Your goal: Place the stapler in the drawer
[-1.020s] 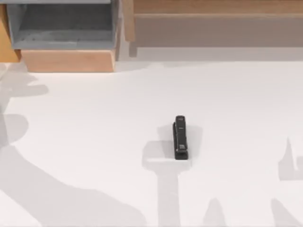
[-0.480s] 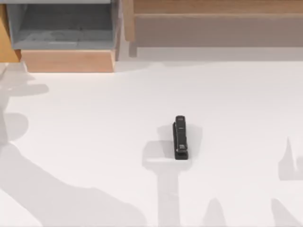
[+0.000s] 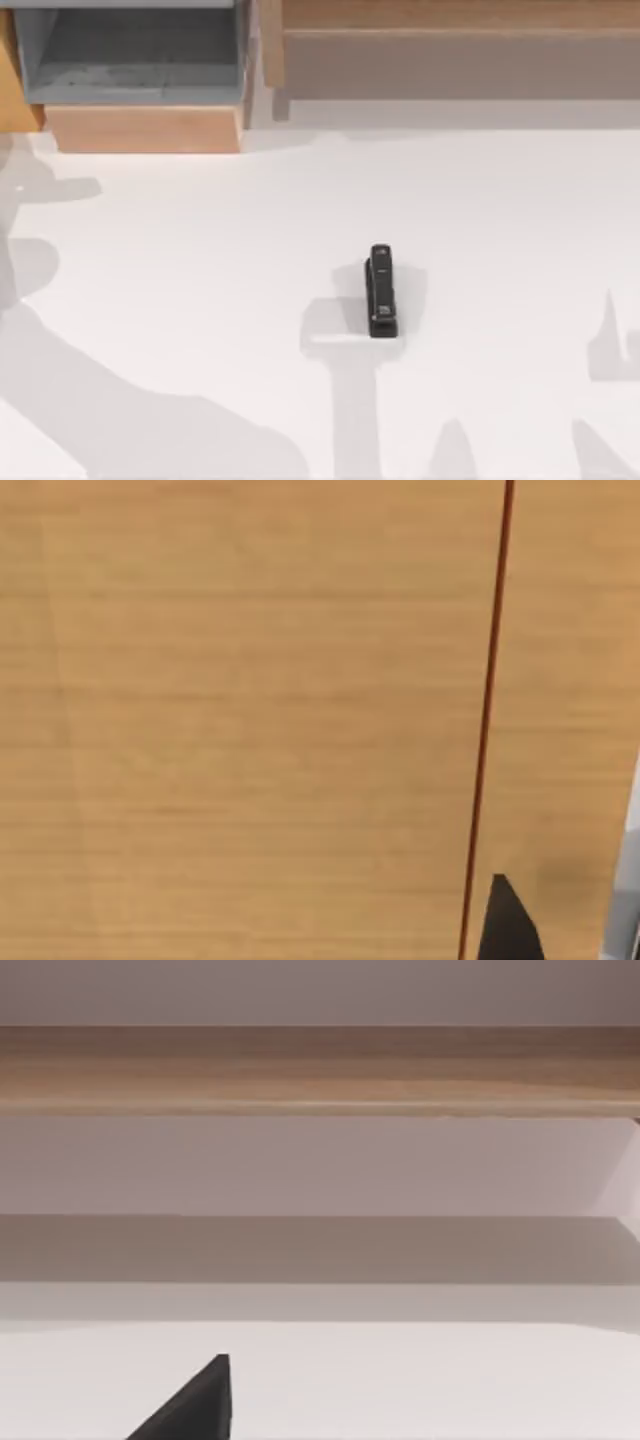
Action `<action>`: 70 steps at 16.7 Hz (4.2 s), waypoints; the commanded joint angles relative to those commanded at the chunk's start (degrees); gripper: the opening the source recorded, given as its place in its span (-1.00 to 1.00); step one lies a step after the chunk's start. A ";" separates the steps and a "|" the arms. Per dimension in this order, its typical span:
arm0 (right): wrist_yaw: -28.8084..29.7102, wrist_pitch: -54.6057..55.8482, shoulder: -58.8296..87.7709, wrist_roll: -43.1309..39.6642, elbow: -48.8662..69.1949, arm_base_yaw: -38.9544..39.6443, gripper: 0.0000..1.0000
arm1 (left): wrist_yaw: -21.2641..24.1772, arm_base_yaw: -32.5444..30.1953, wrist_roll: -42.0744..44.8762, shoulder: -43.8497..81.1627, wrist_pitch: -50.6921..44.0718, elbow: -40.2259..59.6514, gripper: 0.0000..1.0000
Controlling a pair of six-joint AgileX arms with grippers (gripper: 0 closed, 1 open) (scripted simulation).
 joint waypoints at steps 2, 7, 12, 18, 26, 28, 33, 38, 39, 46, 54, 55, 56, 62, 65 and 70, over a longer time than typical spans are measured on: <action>0.00 0.00 0.00 0.00 0.00 0.00 1.00 | 0.00 0.00 0.00 0.00 0.00 0.00 -1.00; 0.00 0.00 0.00 0.00 0.00 0.00 1.00 | 0.00 0.00 0.00 0.00 0.00 0.00 -1.00; 0.00 0.00 0.00 0.00 0.00 0.00 1.00 | 0.80 0.80 -0.34 -0.61 0.78 -2.35 -1.00; 0.00 0.00 0.00 0.00 0.00 0.00 1.00 | 3.72 3.95 -0.07 -6.32 7.42 -15.08 -1.00; 0.00 0.00 0.00 0.00 0.00 0.00 1.00 | 4.79 4.71 -0.09 -7.32 8.90 -17.87 -1.00; 0.00 0.00 0.00 0.00 0.00 0.00 1.00 | 6.15 5.92 -0.02 -8.79 10.76 -21.43 -1.00; 0.00 0.00 0.00 0.00 0.00 0.00 1.00 | 9.01 9.16 0.19 -12.35 15.32 -29.48 -1.00; 0.00 0.00 0.00 0.00 0.00 0.00 1.00 | 9.10 9.20 0.27 -12.32 15.49 -29.61 -1.00; 0.00 0.00 0.00 0.00 0.00 0.00 1.00 | 9.55 9.61 0.35 -12.65 15.99 -30.25 -1.00; 0.00 0.00 0.00 0.00 0.00 0.00 1.00 | 15.81 15.89 0.64 -16.76 22.02 -41.10 -1.00; 0.00 0.00 0.00 0.00 0.00 0.00 1.00 | 16.20 16.37 0.66 -17.11 22.45 -41.79 -0.55; 0.00 0.00 0.00 0.00 0.00 0.00 1.00 | 16.20 16.37 0.66 -17.11 22.45 -41.79 -0.40; 0.00 0.00 0.00 0.00 0.00 0.00 1.00 | 16.20 16.37 0.66 -17.11 22.45 -41.79 -0.25; 0.00 0.00 0.00 0.00 0.00 0.00 1.00 | 16.20 16.37 0.66 -17.11 22.45 -41.79 0.66; 0.00 0.00 0.00 0.00 0.00 0.00 1.00 | 16.20 16.37 0.66 -17.11 22.45 -41.79 1.00; 0.00 0.00 0.00 0.00 0.00 0.00 1.00 | 16.20 16.37 0.66 -17.11 22.45 -41.79 1.00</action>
